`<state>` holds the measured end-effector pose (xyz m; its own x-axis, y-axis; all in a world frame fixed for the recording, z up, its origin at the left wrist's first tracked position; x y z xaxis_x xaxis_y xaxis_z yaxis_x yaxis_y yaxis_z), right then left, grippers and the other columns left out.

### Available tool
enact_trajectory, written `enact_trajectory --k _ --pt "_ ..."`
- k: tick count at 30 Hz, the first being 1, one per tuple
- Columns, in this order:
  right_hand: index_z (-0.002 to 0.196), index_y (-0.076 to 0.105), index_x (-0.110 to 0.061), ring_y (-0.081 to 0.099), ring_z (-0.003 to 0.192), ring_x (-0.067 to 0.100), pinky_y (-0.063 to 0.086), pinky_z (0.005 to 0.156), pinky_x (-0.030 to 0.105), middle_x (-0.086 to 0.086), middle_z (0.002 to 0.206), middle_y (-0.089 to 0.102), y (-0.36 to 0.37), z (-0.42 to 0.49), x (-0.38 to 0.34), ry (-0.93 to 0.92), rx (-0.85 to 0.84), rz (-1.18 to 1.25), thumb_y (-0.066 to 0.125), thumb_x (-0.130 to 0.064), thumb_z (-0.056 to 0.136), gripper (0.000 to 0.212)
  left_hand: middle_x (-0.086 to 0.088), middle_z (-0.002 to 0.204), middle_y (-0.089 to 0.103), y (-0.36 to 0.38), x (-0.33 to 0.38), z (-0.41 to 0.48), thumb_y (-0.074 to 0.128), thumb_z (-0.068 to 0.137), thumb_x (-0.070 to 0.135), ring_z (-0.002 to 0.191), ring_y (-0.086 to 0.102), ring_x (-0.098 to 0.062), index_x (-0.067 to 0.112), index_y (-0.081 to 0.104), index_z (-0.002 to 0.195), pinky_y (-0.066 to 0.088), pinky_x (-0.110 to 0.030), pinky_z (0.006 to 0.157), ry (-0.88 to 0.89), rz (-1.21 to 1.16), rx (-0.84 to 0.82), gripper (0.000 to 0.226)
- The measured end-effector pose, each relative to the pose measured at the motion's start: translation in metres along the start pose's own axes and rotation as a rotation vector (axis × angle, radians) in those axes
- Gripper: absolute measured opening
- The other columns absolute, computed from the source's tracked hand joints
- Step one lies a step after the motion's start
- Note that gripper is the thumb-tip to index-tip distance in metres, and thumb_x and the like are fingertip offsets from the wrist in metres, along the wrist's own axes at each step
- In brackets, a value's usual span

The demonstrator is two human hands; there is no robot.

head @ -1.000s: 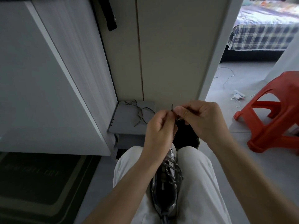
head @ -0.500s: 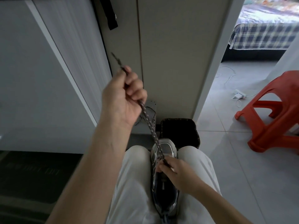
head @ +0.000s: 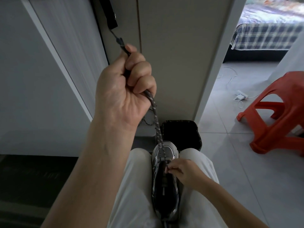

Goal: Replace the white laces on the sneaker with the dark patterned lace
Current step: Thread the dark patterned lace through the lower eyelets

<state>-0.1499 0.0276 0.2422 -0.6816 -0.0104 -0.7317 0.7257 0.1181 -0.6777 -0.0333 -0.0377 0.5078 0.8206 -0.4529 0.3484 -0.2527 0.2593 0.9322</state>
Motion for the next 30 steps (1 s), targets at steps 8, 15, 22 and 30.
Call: enact_trajectory --k 8,15,22,30 --pt "0.081 0.058 -0.019 0.054 0.079 0.013 0.036 0.06 0.014 -0.006 0.087 0.053 -0.02 0.037 0.003 0.11 -0.031 -0.308 0.059 -0.018 0.086 0.005 0.007 0.051 0.036 0.0 -0.017 -0.006 0.036 0.095 0.017 0.031 0.031 -0.005 0.015 0.049 0.074 0.017 -0.011 0.029 -0.063 0.044 -0.025 0.024" --pt "0.12 0.047 -0.004 0.054 0.106 0.029 0.048 0.085 0.04 0.012 0.119 0.052 0.006 0.051 -0.007 -0.011 -0.177 -0.697 0.042 0.002 0.084 0.037 0.009 0.053 0.035 -0.02 -0.024 -0.002 0.036 0.096 0.018 0.034 0.03 -0.004 0.017 0.048 0.076 0.02 -0.011 0.029 -0.068 0.123 0.054 0.024" --pt "0.099 0.051 -0.023 0.059 0.099 0.02 0.041 0.07 0.029 -0.001 0.107 0.06 0.003 0.065 -0.031 -0.11 -0.161 -0.802 0.044 -0.015 0.09 0.014 0.008 0.055 0.034 -0.045 -0.036 0.005 0.035 0.099 0.018 0.034 0.028 -0.003 0.016 0.047 0.075 0.02 -0.012 0.03 -0.099 0.099 0.193 0.027" --pt "0.115 0.057 -0.014 0.048 0.112 0.018 0.034 0.087 0.024 0.0 0.119 0.054 0.002 0.039 -0.03 -0.111 -0.102 -0.588 0.047 -0.008 0.087 0.031 0.008 0.054 0.035 -0.041 -0.028 0.007 0.037 0.099 0.017 0.034 0.029 -0.004 0.015 0.048 0.074 0.019 -0.012 0.028 -0.096 -0.005 0.198 0.027"
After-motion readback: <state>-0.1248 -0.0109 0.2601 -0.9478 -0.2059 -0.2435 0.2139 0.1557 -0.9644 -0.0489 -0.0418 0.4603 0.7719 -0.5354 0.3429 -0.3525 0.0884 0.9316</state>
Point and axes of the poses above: each hand's wrist, its own z-axis towards the middle knuckle, its own y-axis out of the palm, x = y × z, the point moved 7 cm from there along z, towards the middle knuckle
